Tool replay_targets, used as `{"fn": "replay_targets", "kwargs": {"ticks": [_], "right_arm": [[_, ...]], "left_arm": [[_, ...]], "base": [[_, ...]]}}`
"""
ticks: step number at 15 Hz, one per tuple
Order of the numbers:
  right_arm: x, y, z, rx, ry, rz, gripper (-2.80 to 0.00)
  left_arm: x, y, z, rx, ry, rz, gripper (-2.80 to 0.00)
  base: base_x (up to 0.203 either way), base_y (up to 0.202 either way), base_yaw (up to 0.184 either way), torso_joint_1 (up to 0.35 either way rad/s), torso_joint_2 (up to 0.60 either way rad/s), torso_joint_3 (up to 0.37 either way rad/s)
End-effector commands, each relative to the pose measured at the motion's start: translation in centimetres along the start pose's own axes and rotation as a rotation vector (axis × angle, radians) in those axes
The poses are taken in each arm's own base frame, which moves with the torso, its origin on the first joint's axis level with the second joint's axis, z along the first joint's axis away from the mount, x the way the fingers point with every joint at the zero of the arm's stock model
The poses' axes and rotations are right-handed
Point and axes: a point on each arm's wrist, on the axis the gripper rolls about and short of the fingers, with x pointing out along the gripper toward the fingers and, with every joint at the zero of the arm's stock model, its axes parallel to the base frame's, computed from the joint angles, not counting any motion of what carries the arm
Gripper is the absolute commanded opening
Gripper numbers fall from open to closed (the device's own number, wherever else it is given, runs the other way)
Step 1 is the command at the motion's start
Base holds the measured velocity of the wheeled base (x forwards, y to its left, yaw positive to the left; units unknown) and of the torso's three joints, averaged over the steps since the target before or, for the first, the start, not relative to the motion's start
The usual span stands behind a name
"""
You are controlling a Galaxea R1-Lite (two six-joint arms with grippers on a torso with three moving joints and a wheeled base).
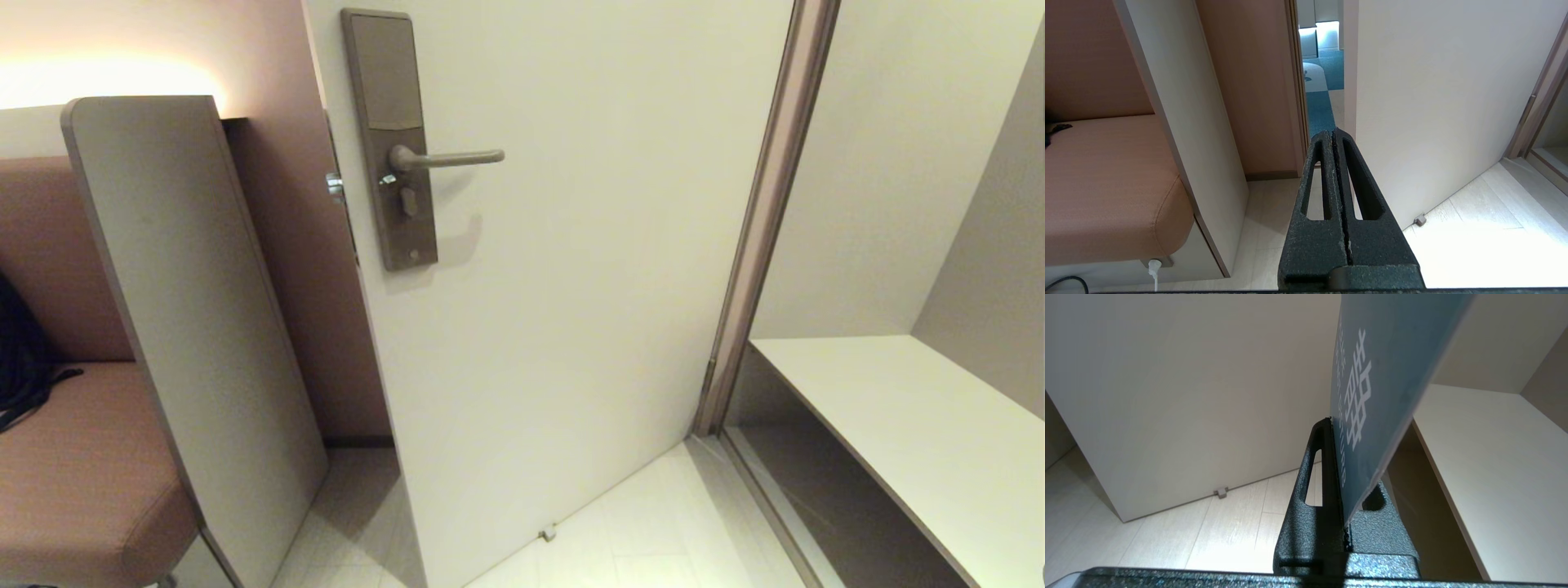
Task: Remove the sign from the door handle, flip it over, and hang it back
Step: Hang the sign back with the other side facing out
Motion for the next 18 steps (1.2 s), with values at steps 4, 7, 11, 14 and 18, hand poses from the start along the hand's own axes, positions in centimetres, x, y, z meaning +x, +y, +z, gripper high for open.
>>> {"fn": "replay_targets", "kwargs": {"ticks": [4, 7, 11, 14, 18], "right_arm": [[-0.40, 0.02, -0.13, 0.000, -0.054, -0.003, -2.80], [-0.45, 0.02, -0.15, 0.000, -0.060, -0.004, -2.80], [-0.46, 0.03, -0.16, 0.005, -0.061, -0.004, -2.80], [-0.46, 0.03, -0.17, 0.006, -0.060, -0.004, -2.80], [-0.45, 0.02, -0.17, 0.006, -0.059, -0.003, -2.80]], "left_arm": [[0.01, 0.00, 0.00, 0.000, 0.002, 0.000, -2.80], [0.01, 0.00, 0.00, 0.000, 0.002, 0.000, -2.80], [0.01, 0.00, 0.00, 0.000, 0.002, 0.000, -2.80], [0.01, 0.00, 0.00, 0.000, 0.002, 0.000, -2.80], [0.01, 0.00, 0.00, 0.000, 0.002, 0.000, -2.80]], "base": [[0.000, 0.000, 0.000, 0.000, 0.00, 0.000], [0.000, 0.000, 0.000, 0.000, 0.00, 0.000], [0.000, 0.000, 0.000, 0.000, 0.00, 0.000], [0.000, 0.000, 0.000, 0.000, 0.00, 0.000], [0.000, 0.000, 0.000, 0.000, 0.00, 0.000]]}}
